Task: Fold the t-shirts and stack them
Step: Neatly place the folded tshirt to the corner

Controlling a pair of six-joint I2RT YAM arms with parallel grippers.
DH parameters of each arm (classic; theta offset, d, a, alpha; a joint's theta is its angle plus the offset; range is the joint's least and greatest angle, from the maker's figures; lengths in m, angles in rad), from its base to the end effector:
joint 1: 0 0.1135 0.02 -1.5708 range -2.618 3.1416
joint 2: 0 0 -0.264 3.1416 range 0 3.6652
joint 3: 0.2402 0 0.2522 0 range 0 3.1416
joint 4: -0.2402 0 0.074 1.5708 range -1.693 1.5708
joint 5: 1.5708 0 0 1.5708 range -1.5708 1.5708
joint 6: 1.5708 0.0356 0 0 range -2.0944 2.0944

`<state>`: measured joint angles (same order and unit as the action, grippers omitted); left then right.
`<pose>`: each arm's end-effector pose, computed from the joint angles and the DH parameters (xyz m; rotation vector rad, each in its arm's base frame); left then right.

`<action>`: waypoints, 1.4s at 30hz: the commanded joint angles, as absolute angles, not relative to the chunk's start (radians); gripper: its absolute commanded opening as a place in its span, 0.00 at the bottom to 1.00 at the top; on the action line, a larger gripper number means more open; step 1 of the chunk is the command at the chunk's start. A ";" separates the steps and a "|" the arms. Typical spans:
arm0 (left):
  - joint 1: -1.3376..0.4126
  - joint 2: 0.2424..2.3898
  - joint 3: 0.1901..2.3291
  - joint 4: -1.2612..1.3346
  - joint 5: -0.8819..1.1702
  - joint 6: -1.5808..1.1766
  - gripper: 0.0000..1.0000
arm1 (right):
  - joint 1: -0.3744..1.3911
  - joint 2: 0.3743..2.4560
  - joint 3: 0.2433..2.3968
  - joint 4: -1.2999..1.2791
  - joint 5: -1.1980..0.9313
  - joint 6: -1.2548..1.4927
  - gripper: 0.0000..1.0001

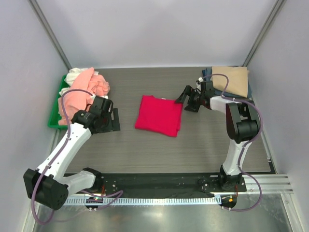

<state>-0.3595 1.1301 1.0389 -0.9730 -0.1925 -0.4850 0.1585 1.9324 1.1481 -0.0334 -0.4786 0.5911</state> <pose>0.1986 -0.0674 0.2945 -0.2281 2.5934 -0.0469 0.3938 0.0795 0.1528 0.2959 2.4512 0.9137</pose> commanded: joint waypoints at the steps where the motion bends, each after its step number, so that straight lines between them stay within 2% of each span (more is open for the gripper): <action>1: -0.356 1.052 1.025 -0.931 -0.311 -0.474 0.85 | 0.158 2.020 1.132 0.023 -0.475 0.610 0.92; 10: -0.354 0.960 0.976 -0.882 -0.368 -0.476 0.86 | 0.164 2.091 1.077 0.092 -0.525 0.626 0.78; 15: -0.354 0.979 0.979 -0.890 -0.374 -0.480 0.86 | 0.169 2.077 0.980 0.185 -0.557 0.649 0.59; 16: -0.356 0.979 0.977 -0.887 -0.376 -0.479 0.86 | 0.169 2.077 0.973 0.196 -0.560 0.650 0.51; 18: -0.356 0.976 0.977 -0.888 -0.376 -0.479 0.86 | 0.169 2.077 0.960 0.222 -0.574 0.653 0.43; 21: -0.356 0.968 0.977 -0.888 -0.376 -0.479 0.86 | 0.169 2.082 0.966 0.255 -0.607 0.649 0.25; 22: -0.356 0.965 0.979 -0.888 -0.377 -0.479 0.86 | 0.169 2.092 0.983 0.267 -0.630 0.647 0.05; 23: -0.356 0.962 0.983 -0.893 -0.380 -0.483 0.86 | 0.169 2.097 0.989 0.302 -0.665 0.637 0.01; 28: -0.354 0.904 1.015 -0.928 -0.344 -0.488 0.86 | 0.167 2.030 1.049 0.301 -0.730 0.586 0.01; 32: -0.357 0.804 0.983 -0.904 -0.308 -0.485 0.89 | 0.164 1.933 1.231 -0.100 -0.594 0.393 0.01; 35: -0.356 0.741 0.950 -0.876 -0.293 -0.495 0.89 | 0.149 1.902 1.360 -0.275 -0.513 0.286 0.01; 42: -0.356 0.709 0.927 -0.865 -0.319 -0.497 0.90 | 0.126 1.839 1.600 -0.495 -0.330 0.152 0.01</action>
